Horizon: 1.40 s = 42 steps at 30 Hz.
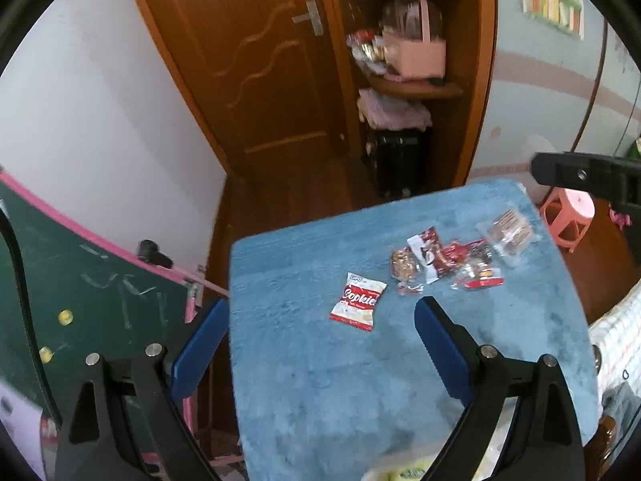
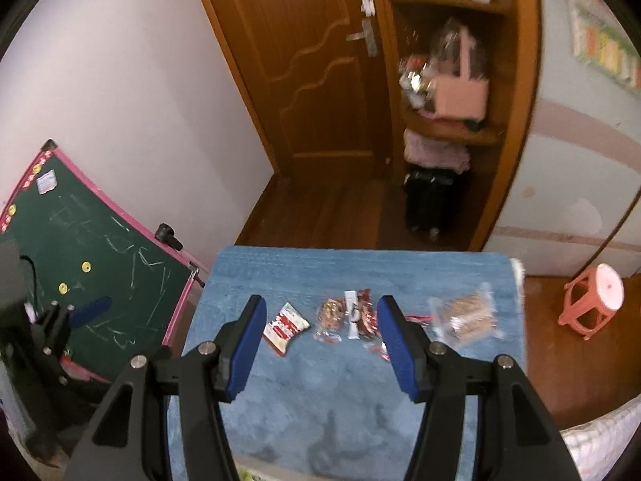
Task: Organize snacks
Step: 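Grasp the red-white Lipo Cookie packet with left tool while right tool grasps clear nut bag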
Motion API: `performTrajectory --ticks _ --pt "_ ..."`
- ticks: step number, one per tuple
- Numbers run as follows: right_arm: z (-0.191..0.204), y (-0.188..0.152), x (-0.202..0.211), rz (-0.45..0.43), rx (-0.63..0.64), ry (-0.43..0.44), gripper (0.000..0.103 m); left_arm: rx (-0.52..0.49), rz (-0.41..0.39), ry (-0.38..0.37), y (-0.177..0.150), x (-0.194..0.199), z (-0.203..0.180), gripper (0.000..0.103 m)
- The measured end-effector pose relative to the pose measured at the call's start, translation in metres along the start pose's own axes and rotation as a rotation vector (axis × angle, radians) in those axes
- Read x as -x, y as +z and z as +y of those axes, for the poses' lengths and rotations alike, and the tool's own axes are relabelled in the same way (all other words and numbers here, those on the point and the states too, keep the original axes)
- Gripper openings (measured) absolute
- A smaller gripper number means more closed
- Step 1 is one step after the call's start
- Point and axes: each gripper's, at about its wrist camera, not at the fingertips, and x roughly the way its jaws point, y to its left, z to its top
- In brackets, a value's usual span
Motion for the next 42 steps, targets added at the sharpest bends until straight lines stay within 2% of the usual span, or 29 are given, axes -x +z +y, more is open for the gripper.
performTrajectory --ticks 5,10,17,22,26,32,34,35,38,42 --pt "-0.001 0.006 -0.101 0.161 -0.039 0.031 0.058 -0.013 0.11 -0.061 0.009 -0.095 -0.002 0.093" --pt "-0.017 -0.014 -0.191 0.304 -0.152 0.069 0.058 -0.008 0.221 -0.088 -0.003 -0.178 -0.007 0.093" --pt "-0.032 -0.04 -0.256 0.389 -0.269 0.096 0.058 0.039 0.316 -0.152 -0.017 -0.246 -0.013 0.093" --pt "-0.034 -0.043 -0.28 0.402 -0.315 0.094 0.058 0.051 0.329 -0.184 -0.021 -0.269 -0.02 0.093" --pt "-0.031 -0.045 -0.295 0.405 -0.286 0.0 0.058 0.043 0.34 -0.191 -0.022 -0.282 -0.026 0.093" --pt "-0.02 -0.051 -0.306 0.422 -0.228 -0.075 0.053 0.062 0.356 -0.208 -0.027 -0.299 -0.031 0.093" --pt "-0.014 -0.053 -0.308 0.419 -0.191 -0.117 0.045 0.072 0.358 -0.217 -0.028 -0.303 -0.031 0.093" --pt "-0.011 -0.054 -0.308 0.417 -0.172 -0.132 0.044 0.075 0.358 -0.219 -0.029 -0.305 -0.031 0.09" --pt "-0.004 -0.055 -0.308 0.407 -0.132 -0.139 0.044 0.09 0.366 -0.257 -0.032 -0.307 -0.033 0.07" --pt "0.004 -0.064 -0.301 0.401 -0.108 -0.129 0.044 0.067 0.341 -0.235 -0.037 -0.294 -0.04 0.059"
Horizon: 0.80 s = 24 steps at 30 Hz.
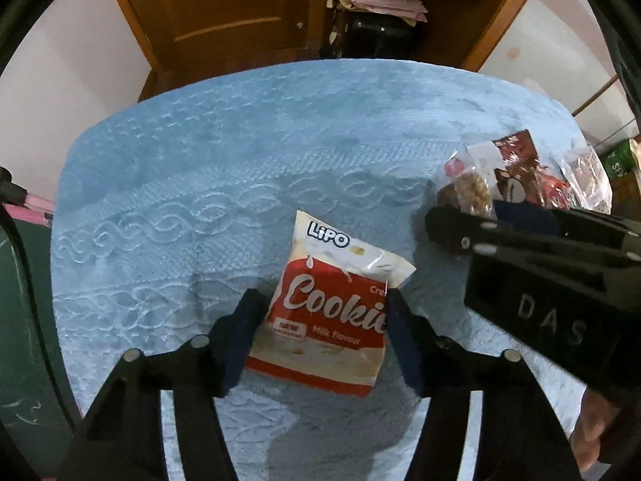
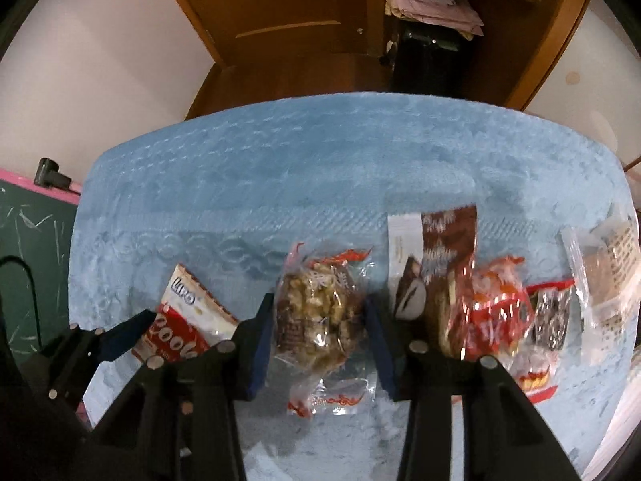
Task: Organize snacks
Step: 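Grasp the red-white Lipo Cookie packet with left tool while right tool grasps clear nut bag, then carry the Lipo Cookie packet and nut bag into the tray and release them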
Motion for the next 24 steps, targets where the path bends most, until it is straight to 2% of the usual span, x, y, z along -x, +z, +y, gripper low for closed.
performTrajectory --ticks 4,9,18,24 --pt "-0.011 -0.012 0.021 -0.003 -0.006 0.034 0.044 0.001 -0.002 0.002 -0.01 0.015 -0.002 0.056" --pt "-0.02 -0.026 0.064 -0.037 -0.013 0.081 0.044 0.021 -0.03 -0.009 -0.021 0.059 -0.005 0.054" --pt "-0.031 -0.063 0.175 -0.156 0.035 0.152 0.043 0.02 -0.152 -0.014 -0.048 0.186 -0.025 0.054" --pt "-0.04 -0.117 0.251 -0.244 0.082 0.193 0.044 -0.005 -0.232 -0.007 -0.096 0.262 -0.06 0.054"
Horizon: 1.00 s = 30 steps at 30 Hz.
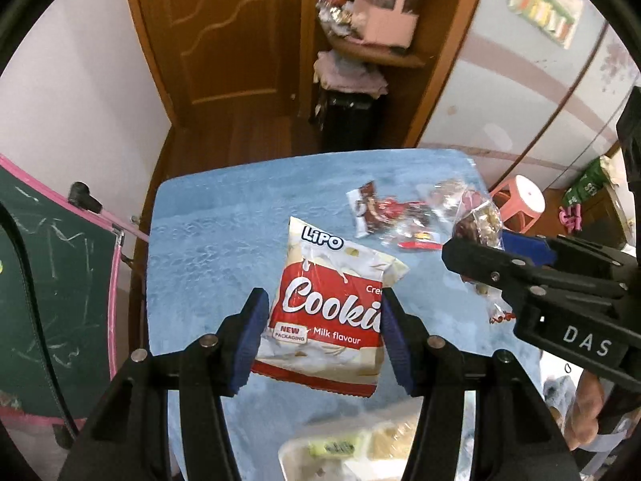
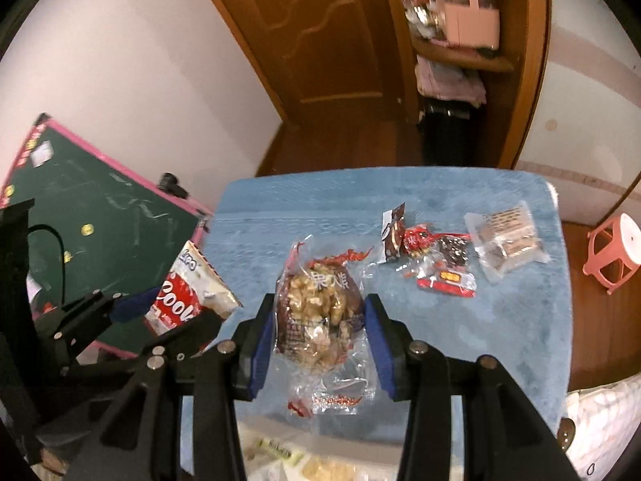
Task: Organize snacks
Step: 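Carry the Lipo Cookie packet and nut bag into the tray and release them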
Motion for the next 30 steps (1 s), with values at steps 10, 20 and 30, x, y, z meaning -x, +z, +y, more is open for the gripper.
performTrajectory --ticks 10,20,30 --pt "0.009 -0.082 0.112 -0.102 0.069 0.055 0.044 0.001 -0.073 -0.056 -0.081 0.101 -0.054 0.054" --pt "0.014 -0.166 0.166 -0.169 0.123 0.042 0.044 0.01 -0.146 -0.071 -0.163 0.153 -0.082 0.055" --pt "0.002 -0.223 0.174 -0.196 0.087 -0.003 0.044 0.092 -0.144 -0.083 -0.225 0.141 -0.086 0.055"
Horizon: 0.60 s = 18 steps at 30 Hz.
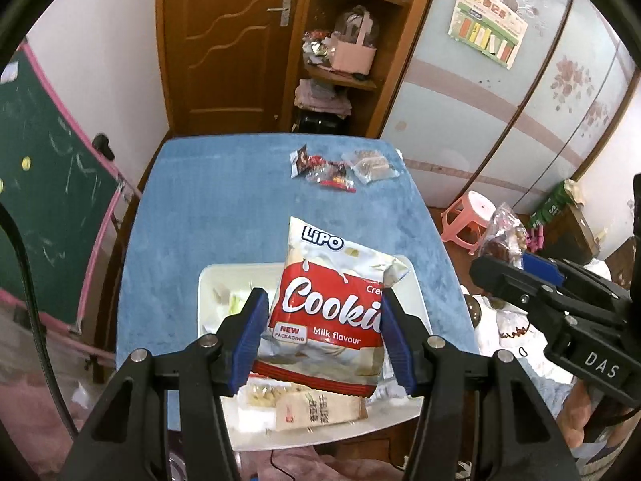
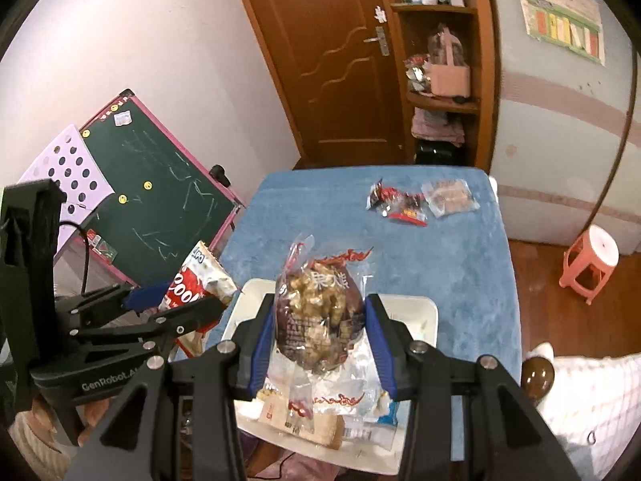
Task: Organize snacks
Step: 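Carry the Lipo Cookie packet and nut bag into the tray and release them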
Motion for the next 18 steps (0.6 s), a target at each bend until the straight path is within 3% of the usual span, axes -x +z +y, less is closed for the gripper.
performTrajectory --ticks 14,16,18 --pt "-0.004 -0.046 -0.044 0.16 -0.04 -0.014 0.044 -0.009 0.077 0.071 -0.033 -0.042 -0.001 0.055" --pt "-0.004 -0.046 -0.046 0.164 -0.04 -0.026 0.044 -0.008 0.066 0.081 -0.033 -0.041 -0.002 0.059" --pt "-0.005 -0.045 -0.047 0.17 -0.048 -0.028 0.046 0.004 0.052 0.072 -0.032 -0.04 -0.001 0.074"
